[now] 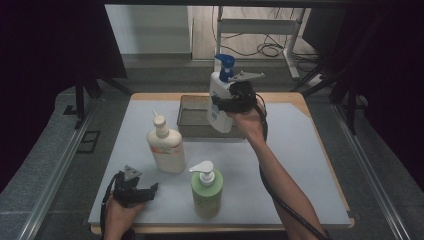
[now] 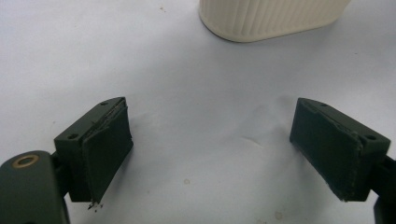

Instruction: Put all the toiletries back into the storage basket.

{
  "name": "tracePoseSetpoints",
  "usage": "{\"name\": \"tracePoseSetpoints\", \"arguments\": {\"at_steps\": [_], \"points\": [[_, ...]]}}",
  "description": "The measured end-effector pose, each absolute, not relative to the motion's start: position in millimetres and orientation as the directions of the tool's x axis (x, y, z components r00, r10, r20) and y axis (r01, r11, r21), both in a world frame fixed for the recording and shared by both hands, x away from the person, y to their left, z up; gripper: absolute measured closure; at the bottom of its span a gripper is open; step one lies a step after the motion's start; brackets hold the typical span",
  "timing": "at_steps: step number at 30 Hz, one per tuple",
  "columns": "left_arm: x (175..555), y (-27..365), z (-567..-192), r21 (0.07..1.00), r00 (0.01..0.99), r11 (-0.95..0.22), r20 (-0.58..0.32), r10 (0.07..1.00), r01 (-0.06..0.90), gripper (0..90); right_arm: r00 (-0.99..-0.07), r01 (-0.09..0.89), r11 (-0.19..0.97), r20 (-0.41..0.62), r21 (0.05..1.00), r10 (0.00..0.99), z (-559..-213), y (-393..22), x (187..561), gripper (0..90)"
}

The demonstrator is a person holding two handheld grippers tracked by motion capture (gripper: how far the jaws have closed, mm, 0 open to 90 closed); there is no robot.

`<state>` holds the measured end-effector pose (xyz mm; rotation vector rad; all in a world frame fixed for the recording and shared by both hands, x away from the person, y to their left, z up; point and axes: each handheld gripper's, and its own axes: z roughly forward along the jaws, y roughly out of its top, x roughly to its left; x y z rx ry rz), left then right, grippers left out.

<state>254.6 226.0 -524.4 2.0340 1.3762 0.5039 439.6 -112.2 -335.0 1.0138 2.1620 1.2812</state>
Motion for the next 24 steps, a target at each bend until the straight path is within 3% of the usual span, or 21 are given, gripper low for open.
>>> {"name": "tracePoseSetpoints", "arguments": {"at_steps": [24], "points": [[255,226,-524,0.68,0.382,-0.26,-0.033,0.923,0.686,12.0,-0.624,0.376,0.309,-0.008,0.873,0.781,-339,-68,473,37.0]]}}
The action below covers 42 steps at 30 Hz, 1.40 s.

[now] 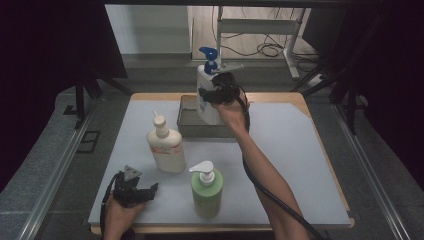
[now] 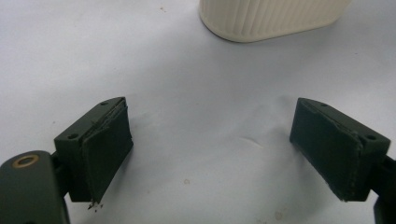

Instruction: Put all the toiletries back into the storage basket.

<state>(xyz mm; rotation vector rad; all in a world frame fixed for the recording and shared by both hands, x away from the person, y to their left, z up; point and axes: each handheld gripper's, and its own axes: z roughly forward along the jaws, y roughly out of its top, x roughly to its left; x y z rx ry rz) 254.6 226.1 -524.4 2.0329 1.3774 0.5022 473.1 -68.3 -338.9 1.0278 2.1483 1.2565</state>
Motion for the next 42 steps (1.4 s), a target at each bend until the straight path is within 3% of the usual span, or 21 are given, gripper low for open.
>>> {"name": "tracePoseSetpoints", "arguments": {"at_steps": [21,42], "points": [[255,226,-524,0.678,0.383,-0.261,-0.034,0.923,0.688,11.9,-0.612,0.396,0.328,-0.02,0.857,0.791,-366,-38,502,37.1],[254,226,-524,0.677,0.383,-0.261,-0.033,0.923,0.688,11.9,-0.626,0.444,0.35,0.007,0.825,0.78,-398,-34,497,37.1]]}}
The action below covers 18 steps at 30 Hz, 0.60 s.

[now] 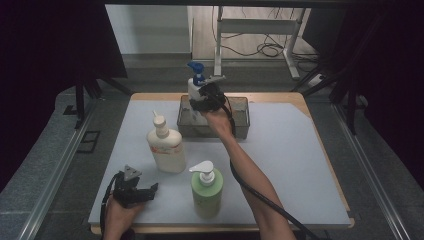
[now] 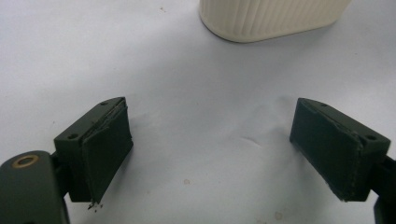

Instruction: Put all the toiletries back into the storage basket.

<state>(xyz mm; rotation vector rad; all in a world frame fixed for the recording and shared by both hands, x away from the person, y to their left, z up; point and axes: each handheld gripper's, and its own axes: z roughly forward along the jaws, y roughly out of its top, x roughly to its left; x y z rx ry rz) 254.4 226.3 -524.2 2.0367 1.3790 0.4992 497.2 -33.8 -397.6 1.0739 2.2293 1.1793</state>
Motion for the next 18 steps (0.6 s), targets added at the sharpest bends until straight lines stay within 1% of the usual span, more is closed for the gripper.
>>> {"name": "tracePoseSetpoints", "arguments": {"at_steps": [12,18], "points": [[254,226,-524,0.677,0.383,-0.262,-0.033,0.923,0.688,11.9,-0.62,0.465,0.367,0.001,0.806,0.784,-412,-34,495,37.4],[254,226,-524,0.677,0.383,-0.261,-0.032,0.923,0.688,11.9,-0.621,0.466,0.37,-0.001,0.804,0.783,-413,-34,495,37.3]]}}
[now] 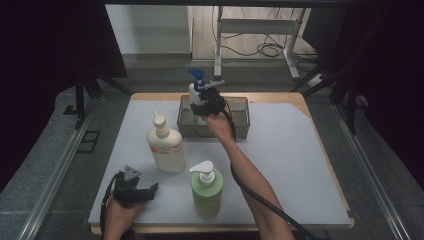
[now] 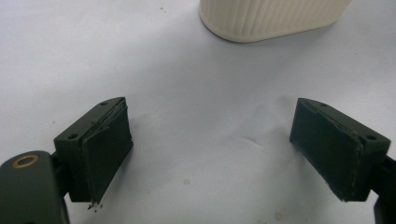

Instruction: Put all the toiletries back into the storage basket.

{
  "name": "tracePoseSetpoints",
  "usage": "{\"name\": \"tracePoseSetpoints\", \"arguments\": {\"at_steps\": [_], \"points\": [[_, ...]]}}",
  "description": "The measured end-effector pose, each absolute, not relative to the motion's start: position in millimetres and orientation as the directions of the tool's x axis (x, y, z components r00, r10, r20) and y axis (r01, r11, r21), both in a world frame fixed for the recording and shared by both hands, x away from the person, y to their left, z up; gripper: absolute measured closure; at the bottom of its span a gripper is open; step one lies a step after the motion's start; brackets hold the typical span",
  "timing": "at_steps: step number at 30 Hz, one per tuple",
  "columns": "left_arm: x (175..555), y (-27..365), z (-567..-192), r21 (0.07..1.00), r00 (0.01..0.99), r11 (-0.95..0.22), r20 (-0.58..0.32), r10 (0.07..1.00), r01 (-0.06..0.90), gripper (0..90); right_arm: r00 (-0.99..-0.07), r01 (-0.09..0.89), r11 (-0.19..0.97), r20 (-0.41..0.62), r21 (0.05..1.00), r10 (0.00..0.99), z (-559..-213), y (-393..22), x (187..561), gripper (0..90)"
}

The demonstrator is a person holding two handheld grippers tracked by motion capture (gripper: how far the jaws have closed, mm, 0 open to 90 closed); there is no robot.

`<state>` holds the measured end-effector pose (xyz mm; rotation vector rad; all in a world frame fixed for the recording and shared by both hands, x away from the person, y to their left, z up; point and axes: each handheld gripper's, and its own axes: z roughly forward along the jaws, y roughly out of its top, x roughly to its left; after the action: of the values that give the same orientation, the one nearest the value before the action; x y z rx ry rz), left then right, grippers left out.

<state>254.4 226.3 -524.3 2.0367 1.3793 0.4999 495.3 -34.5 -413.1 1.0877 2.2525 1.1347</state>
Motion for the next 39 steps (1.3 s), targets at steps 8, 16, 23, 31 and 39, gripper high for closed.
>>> {"name": "tracePoseSetpoints", "arguments": {"at_steps": [8,16,23,31,39], "points": [[254,226,-524,0.679,0.38,-0.258,-0.035,0.924,0.688,11.9,-0.629,0.485,0.37,0.022,0.793,0.777,-412,-37,497,35.9],[254,226,-524,0.679,0.381,-0.258,-0.034,0.924,0.687,11.9,-0.671,0.479,0.394,0.037,0.784,0.741,-420,-40,497,21.6],[254,226,-524,0.679,0.381,-0.259,-0.033,0.924,0.687,11.9,-0.685,0.474,0.396,0.048,0.787,0.727,-425,-48,493,18.5],[254,226,-524,0.679,0.381,-0.259,-0.033,0.924,0.687,11.9,-0.691,0.471,0.404,0.043,0.784,0.722,-426,-62,482,23.8],[254,226,-525,0.681,0.381,-0.259,-0.033,0.924,0.685,11.9,-0.698,0.489,0.401,0.071,0.775,0.713,-432,-83,475,40.5]]}}
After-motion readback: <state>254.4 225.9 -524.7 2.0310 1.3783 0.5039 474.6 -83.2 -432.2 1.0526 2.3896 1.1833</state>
